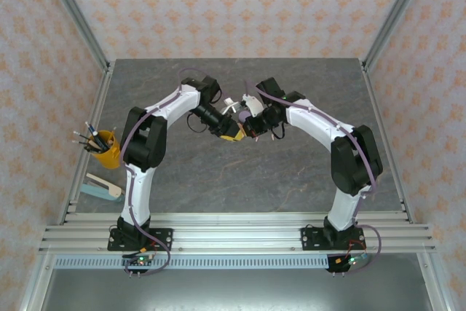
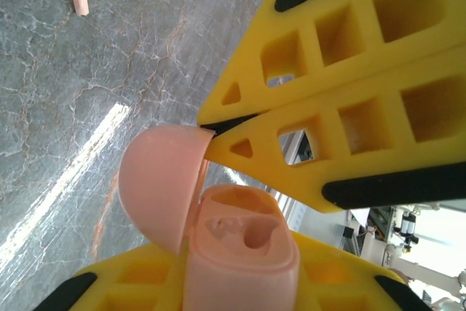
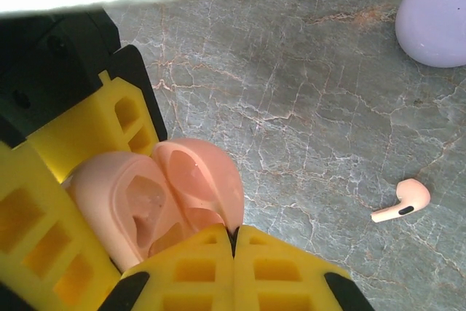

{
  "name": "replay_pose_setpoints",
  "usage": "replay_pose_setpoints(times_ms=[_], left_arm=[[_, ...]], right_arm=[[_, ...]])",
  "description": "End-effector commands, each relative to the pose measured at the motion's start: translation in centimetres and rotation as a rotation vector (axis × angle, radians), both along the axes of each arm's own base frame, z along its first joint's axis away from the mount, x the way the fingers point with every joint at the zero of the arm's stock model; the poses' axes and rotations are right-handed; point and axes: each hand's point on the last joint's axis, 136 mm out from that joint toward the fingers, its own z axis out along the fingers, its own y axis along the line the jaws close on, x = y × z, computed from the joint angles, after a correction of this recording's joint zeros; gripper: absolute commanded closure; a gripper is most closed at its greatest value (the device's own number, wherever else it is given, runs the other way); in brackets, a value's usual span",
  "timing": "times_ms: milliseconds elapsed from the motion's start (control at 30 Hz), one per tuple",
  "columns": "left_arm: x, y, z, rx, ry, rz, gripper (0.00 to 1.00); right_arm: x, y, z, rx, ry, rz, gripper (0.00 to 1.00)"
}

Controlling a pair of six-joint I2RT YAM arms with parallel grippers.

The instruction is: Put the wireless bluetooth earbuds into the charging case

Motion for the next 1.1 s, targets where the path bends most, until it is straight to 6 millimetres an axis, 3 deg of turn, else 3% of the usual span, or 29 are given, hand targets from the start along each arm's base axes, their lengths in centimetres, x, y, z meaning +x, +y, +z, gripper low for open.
replay_pose_setpoints(times_ms=[0, 200, 267, 400, 533, 633, 733, 867, 1067], left_arm=[[-0.2, -0.6, 0.5, -0.023, 0.015, -0.013, 0.79], [-0.2, -0.5, 0.6, -0.021, 0.008, -0.011, 0.92], [-0.1, -0.4, 0.9, -0.025, 0.0, -0.009, 1.0], [-0.1, -0.4, 2.2, -0.043, -0.033, -0.008, 1.0], [-0.3, -0.4, 3.1, -0.051, -0.047, -0.005, 1.0], [-0.3, -0.4, 3.6, -0.06, -0.061, 0.001, 1.0], [-0.2, -0.4, 4.3, -0.061, -0.097, 0.021, 1.0], [0.6, -0.1, 6.0, -0.031, -0.212, 0.082, 1.0], [4.0, 1.7, 9.4, 0.076, -0.471, 0.28, 1.0]], right_arm=[[0.3, 0.3, 1.5, 0.033, -0.039, 0.0, 1.0], [0.9, -0.3, 1.8, 0.015, -0.055, -0.046, 1.0], [1.7, -1.4, 2.3, 0.017, -0.065, -0.111, 0.96], [2.2, -3.3, 3.9, 0.078, -0.062, -0.193, 0.84], [1.2, -3.6, 6.5, 0.178, -0.08, -0.2, 0.69], [0.6, -3.9, 7.5, 0.206, -0.09, -0.213, 0.66], [0.6, -4.7, 7.8, 0.199, -0.101, -0.276, 0.62], [1.0, -7.4, 7.7, 0.132, -0.109, -0.479, 0.59], [0.2, -11.4, 7.5, 0.08, -0.094, -0.768, 0.56]])
